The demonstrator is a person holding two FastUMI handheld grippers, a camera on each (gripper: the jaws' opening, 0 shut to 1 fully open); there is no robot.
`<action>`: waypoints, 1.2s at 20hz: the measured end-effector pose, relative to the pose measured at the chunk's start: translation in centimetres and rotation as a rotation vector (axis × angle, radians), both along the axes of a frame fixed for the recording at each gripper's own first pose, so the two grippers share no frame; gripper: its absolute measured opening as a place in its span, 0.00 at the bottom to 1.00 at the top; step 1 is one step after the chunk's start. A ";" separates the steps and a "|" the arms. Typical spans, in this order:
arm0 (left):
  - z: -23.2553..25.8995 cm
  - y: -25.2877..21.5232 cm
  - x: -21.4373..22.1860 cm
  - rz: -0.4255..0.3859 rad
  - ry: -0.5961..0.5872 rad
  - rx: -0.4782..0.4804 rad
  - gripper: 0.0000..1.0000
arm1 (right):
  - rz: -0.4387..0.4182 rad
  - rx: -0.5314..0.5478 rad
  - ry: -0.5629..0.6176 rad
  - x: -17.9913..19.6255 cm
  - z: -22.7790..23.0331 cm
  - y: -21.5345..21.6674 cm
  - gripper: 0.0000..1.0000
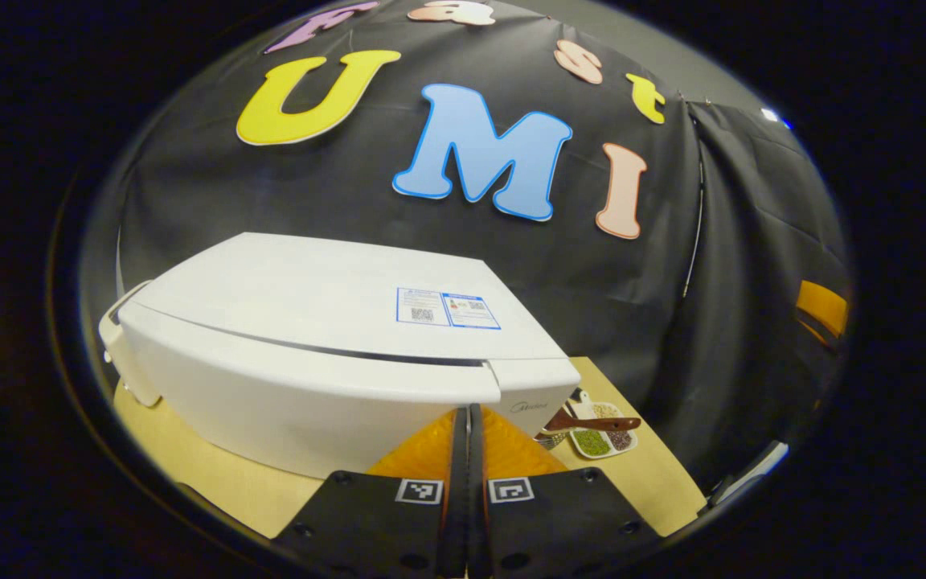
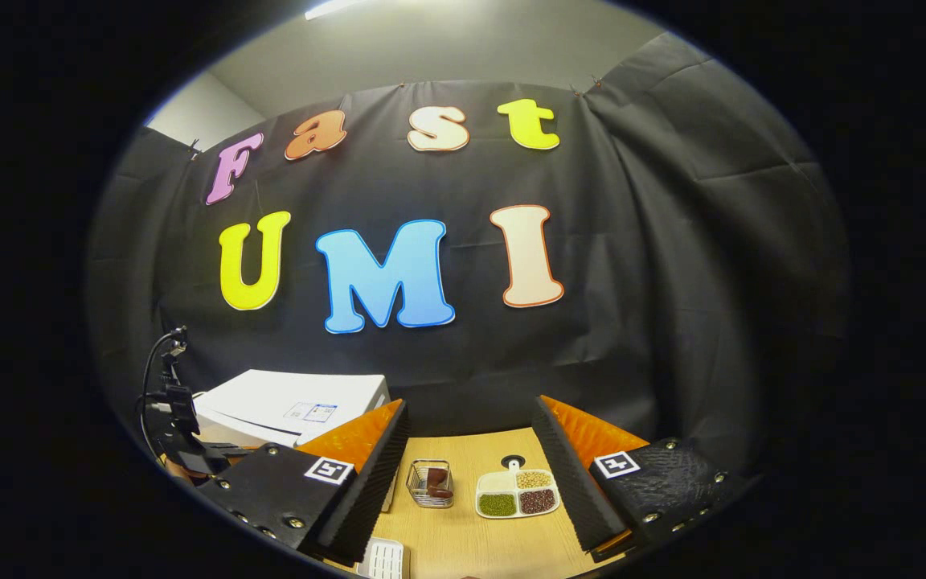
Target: Open the microwave oven with the left hand, put the food in, and close the microwave oven.
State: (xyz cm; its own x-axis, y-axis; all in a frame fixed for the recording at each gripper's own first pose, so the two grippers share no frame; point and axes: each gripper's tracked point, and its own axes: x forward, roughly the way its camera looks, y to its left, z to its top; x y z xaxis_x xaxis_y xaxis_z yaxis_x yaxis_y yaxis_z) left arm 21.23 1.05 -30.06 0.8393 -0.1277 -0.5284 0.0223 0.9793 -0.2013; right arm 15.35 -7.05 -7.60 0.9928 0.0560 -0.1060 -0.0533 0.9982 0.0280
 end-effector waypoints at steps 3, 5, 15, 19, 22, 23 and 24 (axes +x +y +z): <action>0.0 0.0 0.0 -0.003 -0.003 -0.001 0.07 | -0.010 -0.003 -0.001 -0.3 0.1 -0.3 0.93; 0.0 0.0 0.0 0.001 -0.004 -0.005 0.06 | -0.015 -0.005 0.001 -0.4 0.0 -0.4 0.93; -0.2 -0.6 1.2 -0.002 -0.008 0.006 0.07 | -0.018 -0.029 -0.021 -1.5 1.2 0.4 0.93; 2.9 0.0 1.2 -0.010 -0.064 0.044 0.07 | -0.015 -0.031 -0.042 -2.3 2.5 1.3 0.93; 9.3 1.1 -0.2 0.018 -0.179 0.057 0.08 | -0.013 -0.026 -0.066 -2.9 4.0 2.3 0.93; 12.2 2.1 -0.8 0.040 -0.229 0.072 0.08 | -0.012 -0.022 -0.071 -3.0 4.5 2.8 0.93; 15.4 3.2 -1.5 0.068 -0.288 0.089 0.08 | -0.007 -0.015 -0.077 -3.2 5.0 3.4 0.93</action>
State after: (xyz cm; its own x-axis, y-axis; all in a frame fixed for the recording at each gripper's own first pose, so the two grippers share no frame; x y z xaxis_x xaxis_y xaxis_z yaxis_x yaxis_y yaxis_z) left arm 19.73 4.21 -14.62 0.9612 -0.0296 -0.2743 -0.0007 0.9940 -0.1096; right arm 12.12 -3.61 -2.60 0.9984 0.0483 -0.0303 -0.0481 0.9988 0.0096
